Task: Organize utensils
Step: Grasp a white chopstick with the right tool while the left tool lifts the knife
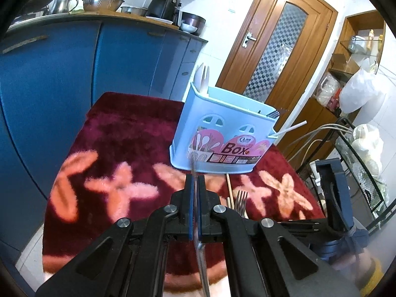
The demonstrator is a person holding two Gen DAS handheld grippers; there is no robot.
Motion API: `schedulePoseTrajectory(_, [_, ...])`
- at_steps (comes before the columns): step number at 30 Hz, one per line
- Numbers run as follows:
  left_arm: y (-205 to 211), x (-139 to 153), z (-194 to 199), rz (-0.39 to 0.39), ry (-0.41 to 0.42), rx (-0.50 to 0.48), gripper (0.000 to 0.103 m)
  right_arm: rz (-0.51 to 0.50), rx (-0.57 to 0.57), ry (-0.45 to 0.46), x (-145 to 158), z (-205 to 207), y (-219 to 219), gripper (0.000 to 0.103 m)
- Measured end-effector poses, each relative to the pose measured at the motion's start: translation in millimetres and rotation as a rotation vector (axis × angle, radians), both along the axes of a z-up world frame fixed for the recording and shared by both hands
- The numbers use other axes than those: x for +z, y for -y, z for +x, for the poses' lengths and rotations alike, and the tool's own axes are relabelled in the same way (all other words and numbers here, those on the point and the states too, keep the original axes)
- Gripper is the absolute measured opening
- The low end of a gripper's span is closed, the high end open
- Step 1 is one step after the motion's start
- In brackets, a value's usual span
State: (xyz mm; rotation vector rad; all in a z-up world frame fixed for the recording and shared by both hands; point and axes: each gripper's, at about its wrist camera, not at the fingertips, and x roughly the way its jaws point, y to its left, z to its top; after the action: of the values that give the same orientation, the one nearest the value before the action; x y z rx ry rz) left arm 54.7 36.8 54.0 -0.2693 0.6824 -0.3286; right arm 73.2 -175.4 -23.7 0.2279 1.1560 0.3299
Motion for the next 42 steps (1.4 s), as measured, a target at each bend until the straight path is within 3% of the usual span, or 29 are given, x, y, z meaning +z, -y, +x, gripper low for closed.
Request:
schedulePoseTrajectory(5, [-0.1, 11.5, -4.6, 0.008, 0.043, 0.003, 0.000, 0.046, -0.005, 0.084, 19.3, -14.2, 11.3, 0.006])
schedulePoseTrajectory(9, [3.8, 9.0, -0.2, 0.038, 0.010, -0.010, 0.000, 0.059, -0.014, 0.120, 32.0, -23.9, 19.5, 0.006])
schedulePoseTrajectory(21, [17.1, -46.0, 52.9, 0.124, -0.274, -0.075, 0.002, 0.104, -0.051, 0.161, 39.8, -29.7, 40.1, 0.006])
schedulePoseTrajectory(23, [20.5, -54.4, 64.3, 0.156, -0.324, -0.101, 0.012, 0.106, -0.055, 0.160, 39.6, -30.8, 47.0, 0.006])
schedulePoseTrajectory(24, [21.5, -57.0, 68.0, 0.166, -0.335, -0.107, 0.017, 0.105, -0.055, 0.160, 39.0, -30.6, 47.9, 0.006])
schedulePoseTrajectory(32, [21.2, -75.5, 92.3, 0.164, -0.409, -0.159, 0.018, 0.110, -0.063, 0.151, 32.9, -25.6, 58.3, 0.006])
schedulePoseTrajectory(34, [21.6, -78.7, 95.8, 0.151, -0.413, -0.171, 0.015, 0.113, -0.066, 0.152, 32.7, -23.7, 59.9, 0.006])
schedulePoseTrajectory(37, [21.3, -76.9, 95.9, 0.126, -0.394, -0.173, 0.001, 0.116, -0.069, 0.163, 33.8, -22.3, 61.9, 0.006])
schedulePoseTrajectory(42, [17.7, -65.9, 85.2, 0.088, -0.343, -0.152, 0.000, 0.120, -0.072, 0.213, 43.5, -26.1, 63.8, 0.006])
